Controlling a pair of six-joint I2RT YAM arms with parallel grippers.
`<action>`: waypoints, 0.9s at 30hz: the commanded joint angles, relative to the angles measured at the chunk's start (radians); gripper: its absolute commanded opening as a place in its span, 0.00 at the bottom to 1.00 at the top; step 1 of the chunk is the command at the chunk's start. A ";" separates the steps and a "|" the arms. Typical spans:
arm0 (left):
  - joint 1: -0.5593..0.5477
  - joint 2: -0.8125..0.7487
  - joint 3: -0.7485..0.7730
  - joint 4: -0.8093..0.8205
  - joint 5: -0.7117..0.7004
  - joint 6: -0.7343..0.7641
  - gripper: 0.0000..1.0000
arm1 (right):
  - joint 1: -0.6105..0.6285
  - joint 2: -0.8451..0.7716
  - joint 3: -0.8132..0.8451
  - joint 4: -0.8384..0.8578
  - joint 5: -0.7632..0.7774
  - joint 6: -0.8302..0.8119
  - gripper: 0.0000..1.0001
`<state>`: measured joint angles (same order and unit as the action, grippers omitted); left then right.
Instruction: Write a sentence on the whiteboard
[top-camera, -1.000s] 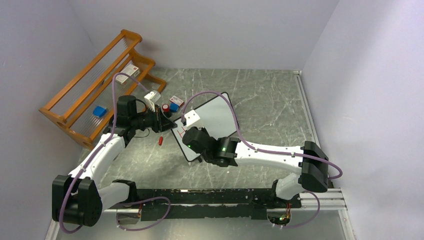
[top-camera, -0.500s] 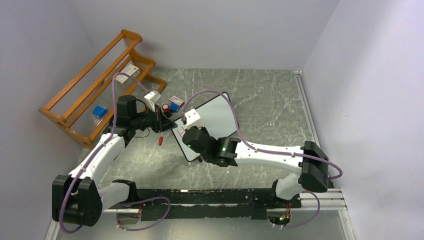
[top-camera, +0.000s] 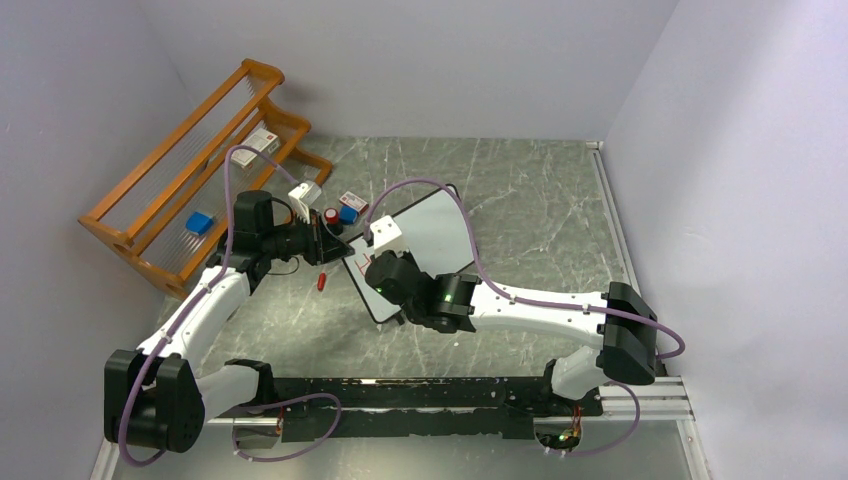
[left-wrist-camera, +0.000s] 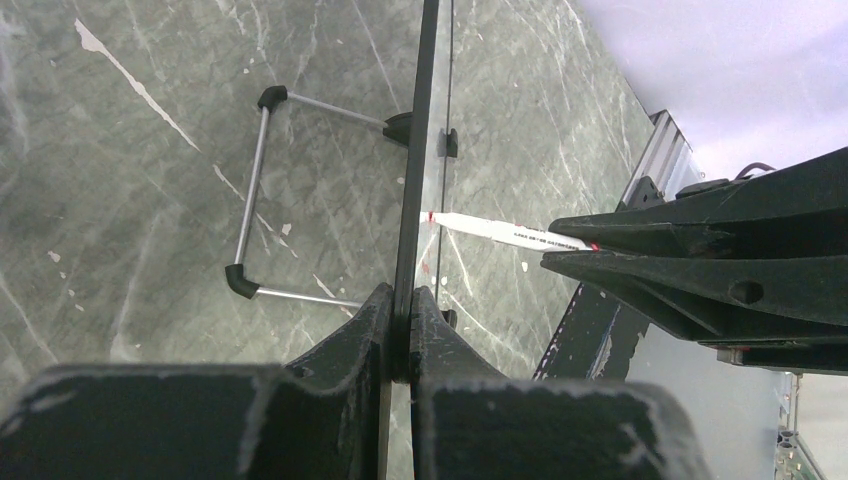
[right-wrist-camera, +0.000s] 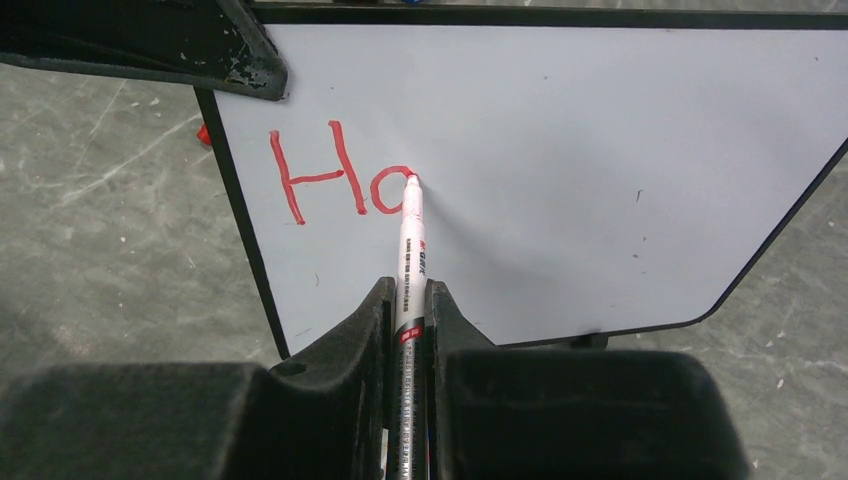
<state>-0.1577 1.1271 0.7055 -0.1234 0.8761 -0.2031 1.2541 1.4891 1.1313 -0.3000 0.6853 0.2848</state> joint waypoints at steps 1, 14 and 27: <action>0.003 0.021 -0.009 -0.024 -0.022 0.014 0.05 | -0.015 -0.004 0.011 0.047 0.029 0.001 0.00; 0.003 0.022 -0.008 -0.025 -0.026 0.015 0.05 | -0.016 -0.014 -0.014 0.018 -0.013 0.006 0.00; 0.003 0.023 -0.008 -0.025 -0.028 0.015 0.05 | -0.015 -0.021 -0.034 -0.006 -0.032 0.021 0.00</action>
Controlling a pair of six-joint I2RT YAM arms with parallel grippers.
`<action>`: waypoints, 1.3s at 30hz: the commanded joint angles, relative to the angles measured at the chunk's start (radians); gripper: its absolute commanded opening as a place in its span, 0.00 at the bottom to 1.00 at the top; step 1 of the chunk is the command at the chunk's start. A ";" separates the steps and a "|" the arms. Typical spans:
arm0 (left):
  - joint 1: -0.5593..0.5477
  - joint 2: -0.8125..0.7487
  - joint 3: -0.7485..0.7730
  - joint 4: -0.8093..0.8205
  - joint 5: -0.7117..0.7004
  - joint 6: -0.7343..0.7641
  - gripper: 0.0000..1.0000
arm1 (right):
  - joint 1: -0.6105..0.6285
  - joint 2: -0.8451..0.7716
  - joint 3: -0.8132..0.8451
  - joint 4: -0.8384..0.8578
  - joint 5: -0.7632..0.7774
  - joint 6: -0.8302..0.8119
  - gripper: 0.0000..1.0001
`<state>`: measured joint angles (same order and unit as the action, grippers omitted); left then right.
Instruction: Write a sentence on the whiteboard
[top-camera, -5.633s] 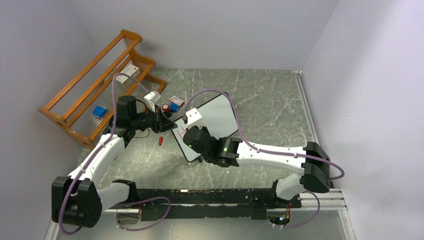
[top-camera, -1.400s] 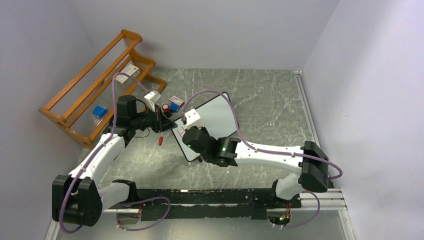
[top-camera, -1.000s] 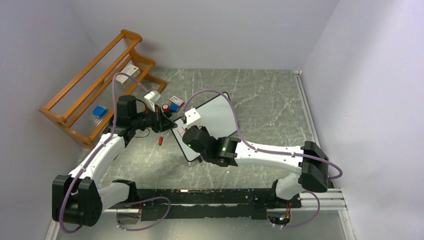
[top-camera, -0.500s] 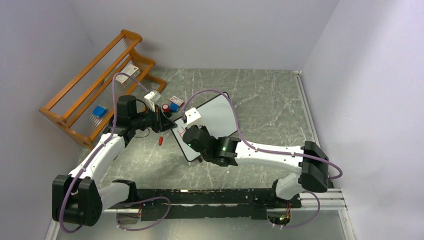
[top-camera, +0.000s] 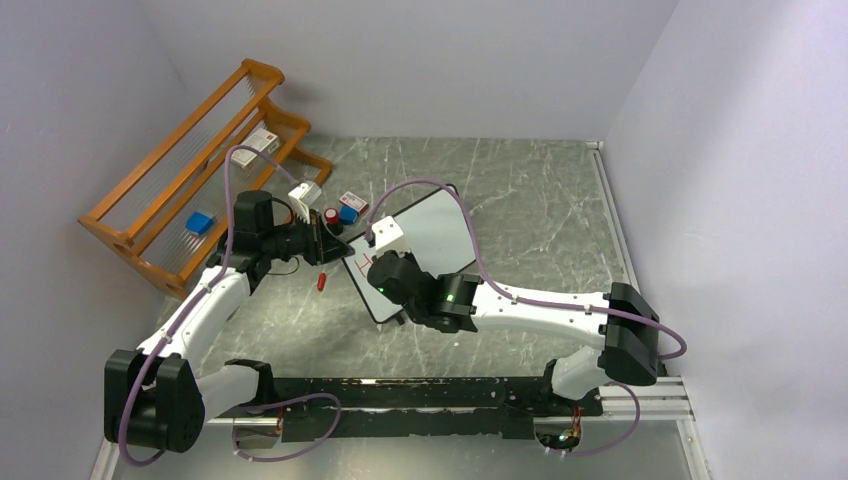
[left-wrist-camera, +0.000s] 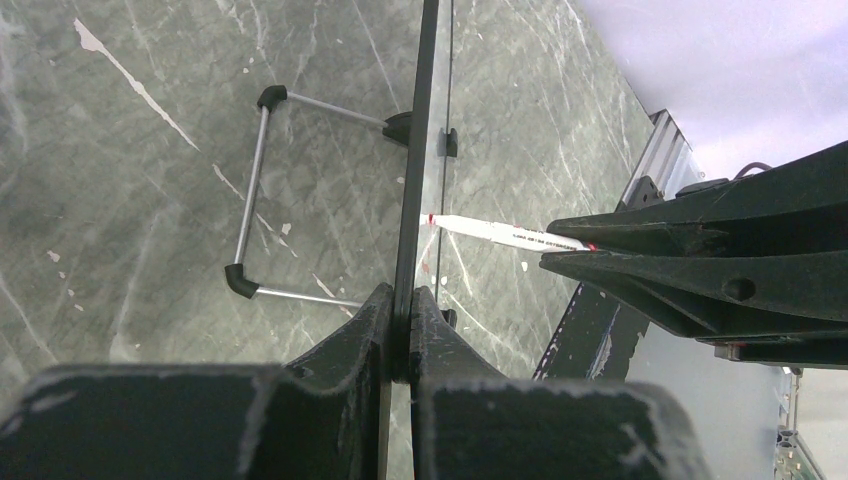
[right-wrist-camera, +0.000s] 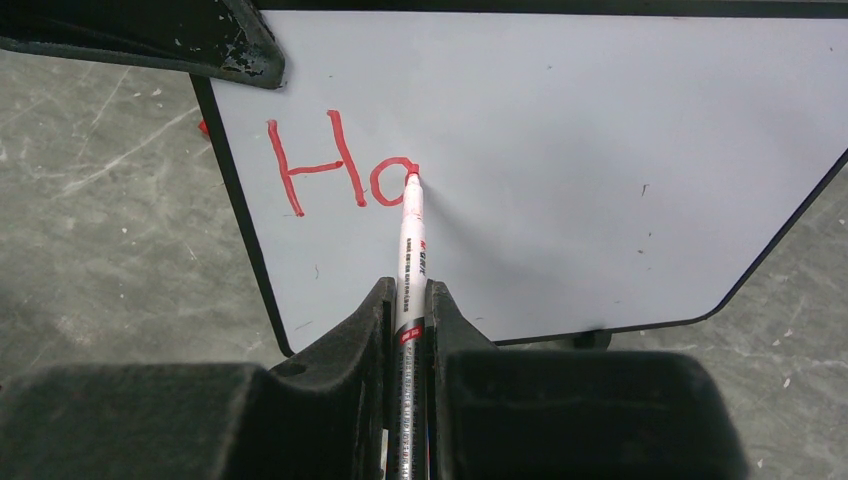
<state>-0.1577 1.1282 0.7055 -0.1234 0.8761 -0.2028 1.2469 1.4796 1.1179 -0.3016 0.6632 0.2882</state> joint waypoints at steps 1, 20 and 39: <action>0.003 0.022 -0.008 -0.025 -0.029 0.015 0.05 | -0.008 -0.012 -0.022 -0.005 -0.010 0.018 0.00; 0.003 0.026 -0.006 -0.026 -0.028 0.016 0.05 | -0.009 -0.015 -0.038 -0.021 0.003 0.028 0.00; 0.003 0.024 -0.006 -0.029 -0.031 0.017 0.05 | -0.010 -0.027 -0.030 -0.004 0.049 0.033 0.00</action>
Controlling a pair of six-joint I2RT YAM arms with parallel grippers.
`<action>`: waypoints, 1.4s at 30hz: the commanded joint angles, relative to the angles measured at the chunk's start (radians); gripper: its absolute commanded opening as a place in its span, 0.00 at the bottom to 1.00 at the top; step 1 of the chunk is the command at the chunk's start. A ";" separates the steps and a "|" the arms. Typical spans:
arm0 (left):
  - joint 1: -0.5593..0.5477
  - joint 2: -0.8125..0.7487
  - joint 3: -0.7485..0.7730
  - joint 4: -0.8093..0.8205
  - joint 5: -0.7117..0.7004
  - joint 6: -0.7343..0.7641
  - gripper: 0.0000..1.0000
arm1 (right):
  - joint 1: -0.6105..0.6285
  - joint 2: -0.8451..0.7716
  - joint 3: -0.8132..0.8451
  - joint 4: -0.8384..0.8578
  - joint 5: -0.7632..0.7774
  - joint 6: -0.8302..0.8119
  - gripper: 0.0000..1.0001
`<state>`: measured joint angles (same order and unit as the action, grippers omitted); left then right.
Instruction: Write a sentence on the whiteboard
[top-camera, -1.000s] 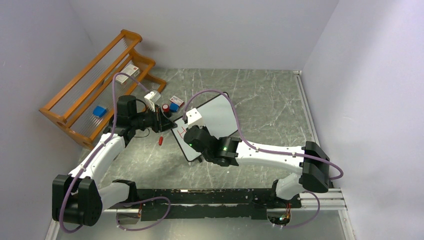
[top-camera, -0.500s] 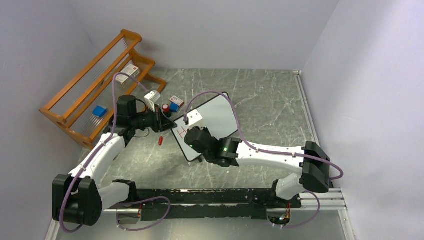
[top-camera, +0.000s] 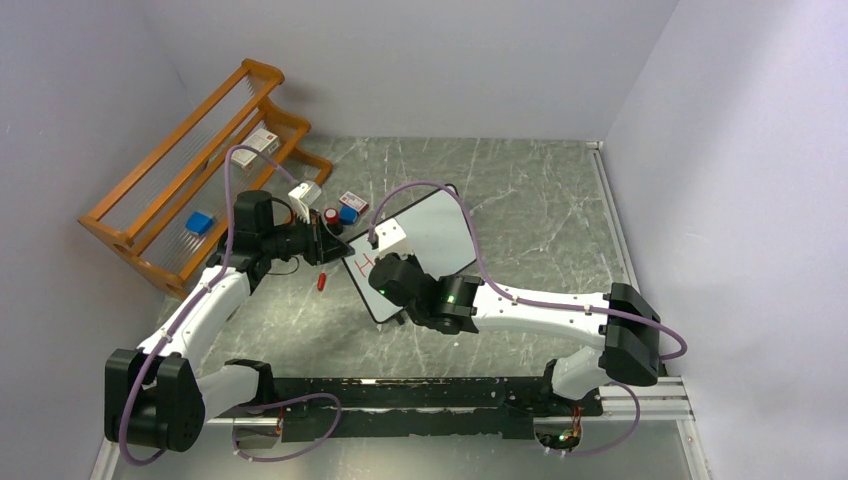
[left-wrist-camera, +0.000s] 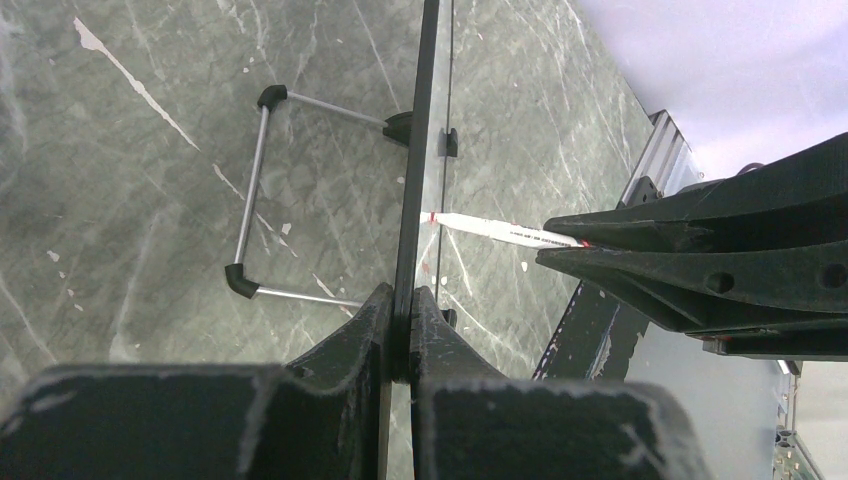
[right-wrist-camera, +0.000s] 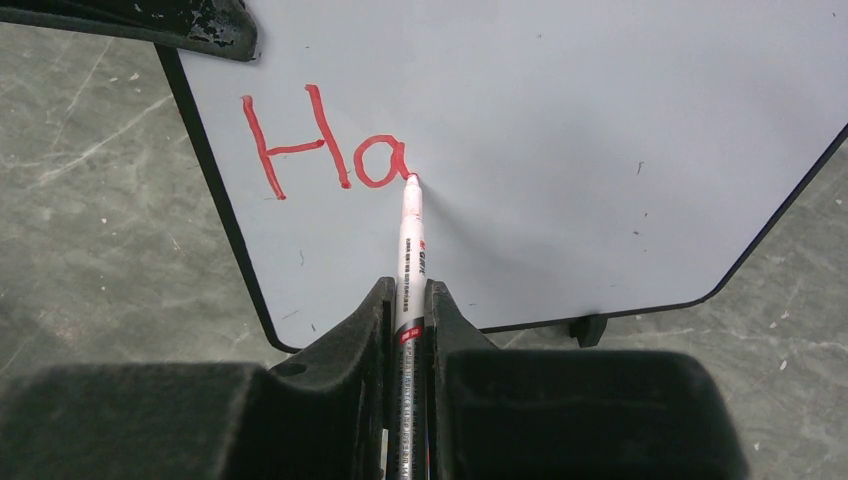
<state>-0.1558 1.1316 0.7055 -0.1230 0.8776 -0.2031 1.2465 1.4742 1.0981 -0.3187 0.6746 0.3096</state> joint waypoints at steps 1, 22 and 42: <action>0.000 0.021 -0.006 -0.030 -0.032 0.017 0.05 | -0.009 -0.029 -0.010 0.015 0.034 0.011 0.00; 0.001 0.023 -0.007 -0.027 -0.029 0.015 0.05 | -0.030 -0.046 -0.002 0.057 0.003 -0.022 0.00; 0.001 0.029 -0.005 -0.026 -0.028 0.016 0.05 | -0.043 -0.020 0.020 0.078 -0.017 -0.034 0.00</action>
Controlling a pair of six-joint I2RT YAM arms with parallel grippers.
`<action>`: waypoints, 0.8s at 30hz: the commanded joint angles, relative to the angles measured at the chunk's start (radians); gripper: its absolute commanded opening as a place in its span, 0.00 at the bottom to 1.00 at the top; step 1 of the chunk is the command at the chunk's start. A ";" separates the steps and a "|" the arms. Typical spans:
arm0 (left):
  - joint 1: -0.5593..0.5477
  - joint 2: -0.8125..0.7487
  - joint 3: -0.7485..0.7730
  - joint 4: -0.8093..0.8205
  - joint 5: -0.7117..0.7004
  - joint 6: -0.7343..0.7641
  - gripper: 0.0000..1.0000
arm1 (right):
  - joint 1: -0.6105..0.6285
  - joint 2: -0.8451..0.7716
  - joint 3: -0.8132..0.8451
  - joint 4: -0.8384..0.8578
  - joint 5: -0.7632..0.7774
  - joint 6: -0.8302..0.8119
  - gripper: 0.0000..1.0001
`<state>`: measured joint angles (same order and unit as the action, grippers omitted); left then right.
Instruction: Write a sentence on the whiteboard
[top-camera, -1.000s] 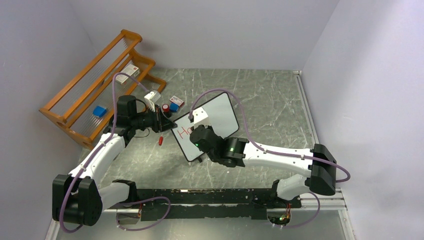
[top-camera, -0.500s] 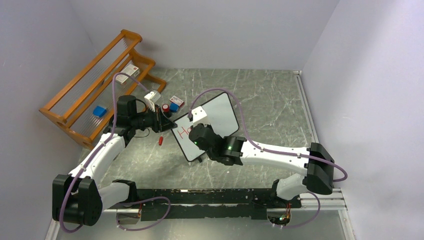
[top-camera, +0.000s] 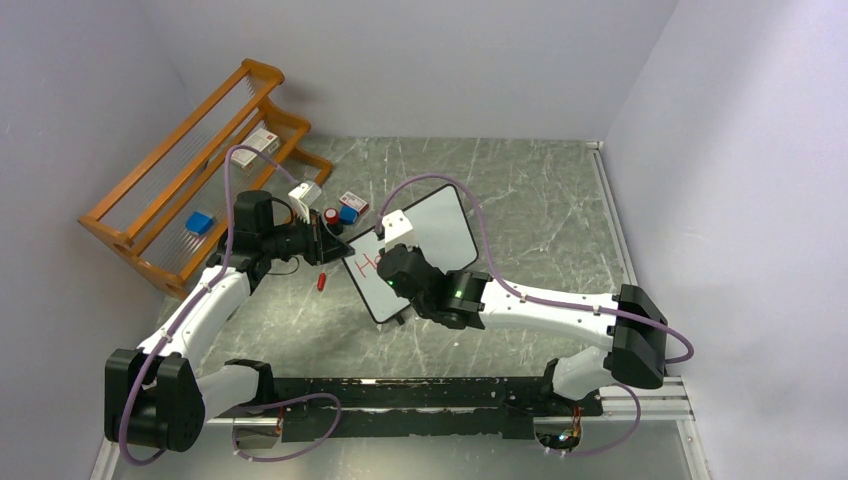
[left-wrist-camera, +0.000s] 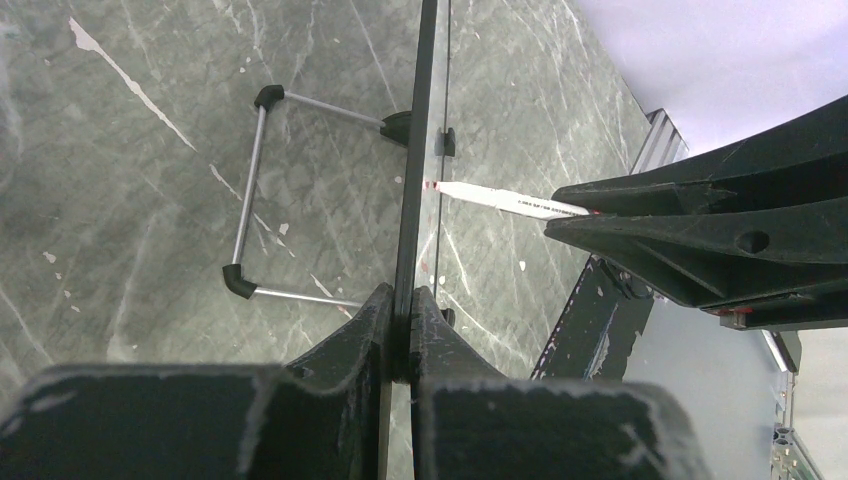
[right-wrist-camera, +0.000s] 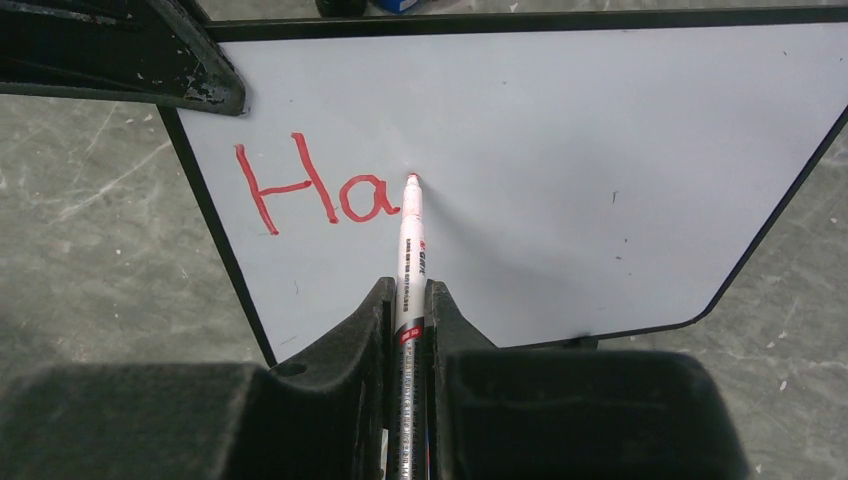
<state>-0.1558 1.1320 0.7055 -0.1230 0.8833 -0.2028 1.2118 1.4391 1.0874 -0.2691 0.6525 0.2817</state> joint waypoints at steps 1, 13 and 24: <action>0.001 0.028 -0.005 -0.027 -0.033 0.016 0.05 | -0.009 0.017 0.031 0.028 0.006 -0.005 0.00; 0.001 0.029 -0.003 -0.027 -0.033 0.017 0.05 | -0.013 0.015 0.016 -0.024 0.002 0.021 0.00; 0.001 0.028 -0.004 -0.026 -0.034 0.017 0.05 | -0.012 0.013 -0.001 -0.062 -0.030 0.051 0.00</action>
<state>-0.1539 1.1362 0.7059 -0.1204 0.8848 -0.2031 1.2068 1.4502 1.0924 -0.3092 0.6357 0.3073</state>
